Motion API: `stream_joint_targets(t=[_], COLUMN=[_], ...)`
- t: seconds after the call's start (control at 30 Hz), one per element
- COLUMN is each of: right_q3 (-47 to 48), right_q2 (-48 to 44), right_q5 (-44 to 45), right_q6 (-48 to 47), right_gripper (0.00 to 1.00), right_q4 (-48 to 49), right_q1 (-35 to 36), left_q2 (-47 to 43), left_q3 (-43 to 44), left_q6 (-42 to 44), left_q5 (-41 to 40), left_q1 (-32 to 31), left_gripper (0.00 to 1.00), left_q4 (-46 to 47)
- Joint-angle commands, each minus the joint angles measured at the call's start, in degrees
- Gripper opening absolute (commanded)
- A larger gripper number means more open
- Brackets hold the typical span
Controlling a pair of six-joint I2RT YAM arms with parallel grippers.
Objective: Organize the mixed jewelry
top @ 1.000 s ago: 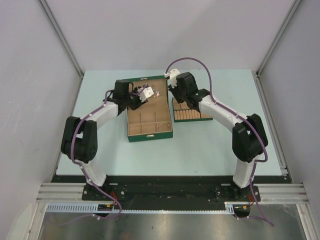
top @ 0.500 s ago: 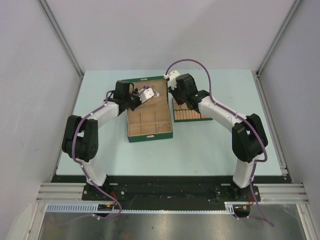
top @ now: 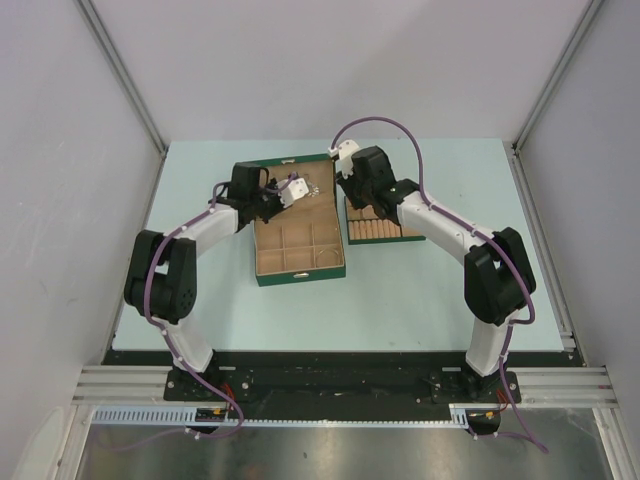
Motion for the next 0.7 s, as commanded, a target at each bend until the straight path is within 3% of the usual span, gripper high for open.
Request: stream_joint_targets(t=[0.0, 0.4, 0.67], right_q3=[4.0, 9.3, 9.8], right_q2=[-1.4, 3.6, 6.4], right_q5=[-3.8, -9.9, -10.0], right_q6=[2.0, 4.0, 4.0], right_gripper=[0.31, 0.41, 0.42], right_q4=[0.1, -0.1, 3.0], right_q1=[-0.4, -1.1, -1.1], left_q2=[-0.7, -2.4, -4.2], left_q3=[-0.6, -0.9, -1.0], left_q6=[0.3, -0.2, -0.2], left_q5=[1.4, 2.3, 3.8], left_q1=[-1.1, -1.4, -1.5], left_gripper=[0.0, 0.0, 0.0], left_q4=[-1.4, -1.4, -1.9])
